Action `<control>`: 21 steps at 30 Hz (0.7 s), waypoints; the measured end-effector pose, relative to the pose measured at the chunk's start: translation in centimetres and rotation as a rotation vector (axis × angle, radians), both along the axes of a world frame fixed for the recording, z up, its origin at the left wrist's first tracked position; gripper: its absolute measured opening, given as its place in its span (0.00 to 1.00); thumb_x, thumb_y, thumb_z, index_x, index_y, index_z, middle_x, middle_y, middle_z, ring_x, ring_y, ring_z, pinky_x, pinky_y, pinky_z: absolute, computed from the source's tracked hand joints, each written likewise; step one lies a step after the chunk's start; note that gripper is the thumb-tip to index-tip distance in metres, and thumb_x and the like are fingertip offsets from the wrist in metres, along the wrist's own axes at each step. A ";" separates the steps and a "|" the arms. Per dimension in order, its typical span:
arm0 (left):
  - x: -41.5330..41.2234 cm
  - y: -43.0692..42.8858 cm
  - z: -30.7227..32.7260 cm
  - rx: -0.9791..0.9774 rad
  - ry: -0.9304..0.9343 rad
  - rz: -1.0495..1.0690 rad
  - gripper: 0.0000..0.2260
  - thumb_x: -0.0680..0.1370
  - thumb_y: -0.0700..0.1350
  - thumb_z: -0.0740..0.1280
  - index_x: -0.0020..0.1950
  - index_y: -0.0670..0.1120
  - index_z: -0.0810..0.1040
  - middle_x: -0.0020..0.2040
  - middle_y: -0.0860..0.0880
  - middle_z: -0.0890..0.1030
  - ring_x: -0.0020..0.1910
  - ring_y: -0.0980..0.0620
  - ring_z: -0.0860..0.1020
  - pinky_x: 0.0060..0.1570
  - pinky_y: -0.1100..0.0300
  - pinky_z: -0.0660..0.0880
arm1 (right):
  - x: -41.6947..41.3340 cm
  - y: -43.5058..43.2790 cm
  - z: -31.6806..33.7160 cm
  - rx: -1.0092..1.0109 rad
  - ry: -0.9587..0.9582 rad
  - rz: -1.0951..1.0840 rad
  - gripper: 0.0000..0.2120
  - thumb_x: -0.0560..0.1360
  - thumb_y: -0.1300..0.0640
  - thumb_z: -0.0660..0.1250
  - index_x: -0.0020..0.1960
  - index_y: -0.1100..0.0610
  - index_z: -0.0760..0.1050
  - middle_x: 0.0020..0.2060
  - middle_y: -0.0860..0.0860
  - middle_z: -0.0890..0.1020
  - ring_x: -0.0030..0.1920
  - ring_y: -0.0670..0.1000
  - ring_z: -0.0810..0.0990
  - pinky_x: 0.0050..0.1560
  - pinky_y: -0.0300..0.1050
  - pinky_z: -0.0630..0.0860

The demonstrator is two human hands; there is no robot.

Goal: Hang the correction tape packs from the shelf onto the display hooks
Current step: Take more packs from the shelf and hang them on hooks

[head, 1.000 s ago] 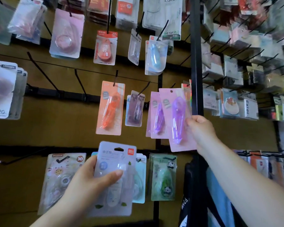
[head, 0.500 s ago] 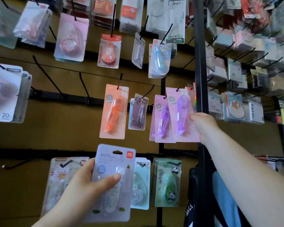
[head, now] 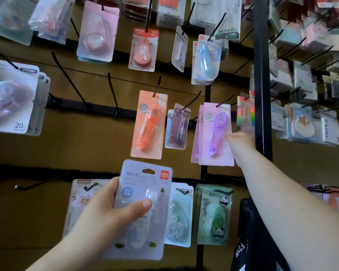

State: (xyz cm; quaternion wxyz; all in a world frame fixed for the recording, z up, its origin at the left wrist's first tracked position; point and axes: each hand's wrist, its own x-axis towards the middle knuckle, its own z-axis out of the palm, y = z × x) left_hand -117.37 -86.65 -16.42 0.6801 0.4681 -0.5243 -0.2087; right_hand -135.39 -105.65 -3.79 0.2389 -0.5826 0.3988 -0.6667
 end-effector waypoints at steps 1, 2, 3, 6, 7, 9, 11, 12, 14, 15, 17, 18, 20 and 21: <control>0.3 -0.1 0.0 -0.005 0.003 -0.005 0.20 0.58 0.49 0.76 0.48 0.53 0.77 0.43 0.52 0.86 0.43 0.49 0.85 0.50 0.42 0.78 | 0.3 -0.5 -0.1 -0.002 0.003 -0.009 0.12 0.76 0.61 0.60 0.57 0.64 0.75 0.39 0.55 0.76 0.42 0.53 0.72 0.40 0.40 0.68; 0.7 -0.1 -0.1 -0.006 0.012 -0.012 0.20 0.58 0.50 0.78 0.47 0.54 0.77 0.43 0.52 0.86 0.43 0.48 0.84 0.49 0.41 0.78 | 0.7 -0.7 -0.1 0.000 0.012 -0.025 0.12 0.76 0.61 0.60 0.57 0.64 0.75 0.34 0.53 0.74 0.38 0.53 0.71 0.35 0.39 0.67; 1.0 0.0 -0.2 -0.005 0.020 -0.021 0.22 0.56 0.51 0.78 0.47 0.54 0.77 0.42 0.53 0.86 0.43 0.47 0.84 0.49 0.41 0.78 | 0.9 -1.1 -0.2 -0.006 0.023 -0.044 0.12 0.76 0.61 0.60 0.56 0.65 0.75 0.32 0.51 0.71 0.35 0.52 0.70 0.32 0.38 0.65; 1.8 0.0 -0.2 -0.010 0.013 -0.053 0.29 0.47 0.59 0.78 0.45 0.56 0.77 0.41 0.53 0.86 0.42 0.48 0.85 0.45 0.45 0.79 | 1.6 -2.1 -0.1 -0.025 0.027 -0.033 0.05 0.76 0.61 0.61 0.48 0.63 0.73 0.43 0.60 0.80 0.43 0.55 0.74 0.41 0.43 0.72; 1.9 0.0 -0.2 -0.010 0.009 -0.058 0.30 0.45 0.58 0.79 0.46 0.56 0.78 0.41 0.54 0.86 0.41 0.50 0.85 0.42 0.48 0.79 | 1.8 -2.4 -0.2 -0.012 0.024 -0.022 0.03 0.75 0.63 0.61 0.46 0.61 0.73 0.49 0.63 0.79 0.47 0.58 0.76 0.48 0.47 0.75; 1.9 -0.1 -0.4 -0.024 0.019 -0.041 0.23 0.54 0.55 0.77 0.47 0.55 0.76 0.40 0.56 0.86 0.40 0.55 0.84 0.38 0.53 0.79 | 2.1 -2.8 -0.2 -0.005 0.047 -0.025 0.05 0.74 0.66 0.60 0.40 0.61 0.70 0.45 0.62 0.77 0.51 0.62 0.78 0.51 0.55 0.77; 1.8 -0.2 -0.4 -0.015 0.022 -0.039 0.18 0.59 0.48 0.73 0.47 0.55 0.76 0.40 0.59 0.85 0.40 0.57 0.84 0.37 0.56 0.80 | 2.3 -2.2 -0.5 -0.055 0.097 -0.097 0.04 0.74 0.67 0.58 0.46 0.60 0.69 0.41 0.58 0.72 0.47 0.60 0.75 0.39 0.47 0.75; 1.8 -0.2 -0.5 -0.015 0.025 -0.034 0.17 0.60 0.47 0.72 0.48 0.55 0.76 0.41 0.58 0.85 0.40 0.57 0.84 0.39 0.54 0.80 | 2.4 -1.4 -0.9 -0.087 0.118 -0.150 0.09 0.74 0.66 0.59 0.54 0.60 0.68 0.45 0.57 0.71 0.48 0.58 0.73 0.39 0.46 0.72; 1.7 0.0 -0.4 -0.014 0.023 -0.018 0.18 0.59 0.47 0.72 0.48 0.55 0.76 0.42 0.57 0.86 0.42 0.55 0.84 0.44 0.50 0.80 | 2.5 0.5 -1.8 -0.210 0.169 -0.311 0.18 0.75 0.64 0.60 0.64 0.60 0.65 0.57 0.59 0.71 0.57 0.59 0.72 0.53 0.49 0.71; 1.6 0.2 -0.4 -0.012 0.019 -0.016 0.19 0.58 0.49 0.72 0.48 0.55 0.76 0.43 0.57 0.86 0.42 0.54 0.84 0.46 0.49 0.80 | 2.7 1.7 -2.4 -0.312 0.191 -0.374 0.19 0.74 0.63 0.61 0.65 0.61 0.65 0.62 0.59 0.70 0.62 0.59 0.69 0.58 0.47 0.67; 1.5 0.6 -0.2 -0.020 0.012 -0.016 0.21 0.56 0.50 0.72 0.48 0.55 0.76 0.44 0.57 0.85 0.43 0.54 0.84 0.47 0.48 0.80 | 3.5 4.3 -3.1 -0.471 0.215 -0.234 0.14 0.75 0.62 0.60 0.61 0.59 0.69 0.59 0.56 0.73 0.61 0.57 0.71 0.53 0.42 0.67; 1.4 0.8 -0.2 -0.027 0.009 -0.015 0.21 0.56 0.51 0.72 0.48 0.55 0.76 0.44 0.57 0.85 0.43 0.54 0.84 0.47 0.48 0.80 | 4.0 5.7 -3.5 -0.443 0.228 -0.033 0.09 0.76 0.61 0.60 0.56 0.57 0.71 0.53 0.52 0.76 0.56 0.55 0.73 0.47 0.40 0.69; 1.2 1.3 0.1 -0.046 0.004 -0.002 0.21 0.57 0.50 0.72 0.49 0.54 0.76 0.43 0.56 0.85 0.43 0.54 0.84 0.45 0.49 0.80 | 5.0 8.8 -4.3 -0.275 0.368 0.421 0.05 0.77 0.56 0.59 0.44 0.53 0.72 0.41 0.45 0.77 0.46 0.50 0.74 0.39 0.36 0.70; 1.1 1.7 0.3 -0.060 0.003 0.008 0.20 0.58 0.49 0.72 0.49 0.53 0.76 0.43 0.57 0.85 0.41 0.54 0.84 0.42 0.52 0.80 | 5.4 10.0 -4.7 -0.202 0.475 0.578 0.07 0.77 0.54 0.59 0.42 0.51 0.72 0.39 0.45 0.77 0.43 0.48 0.75 0.37 0.35 0.71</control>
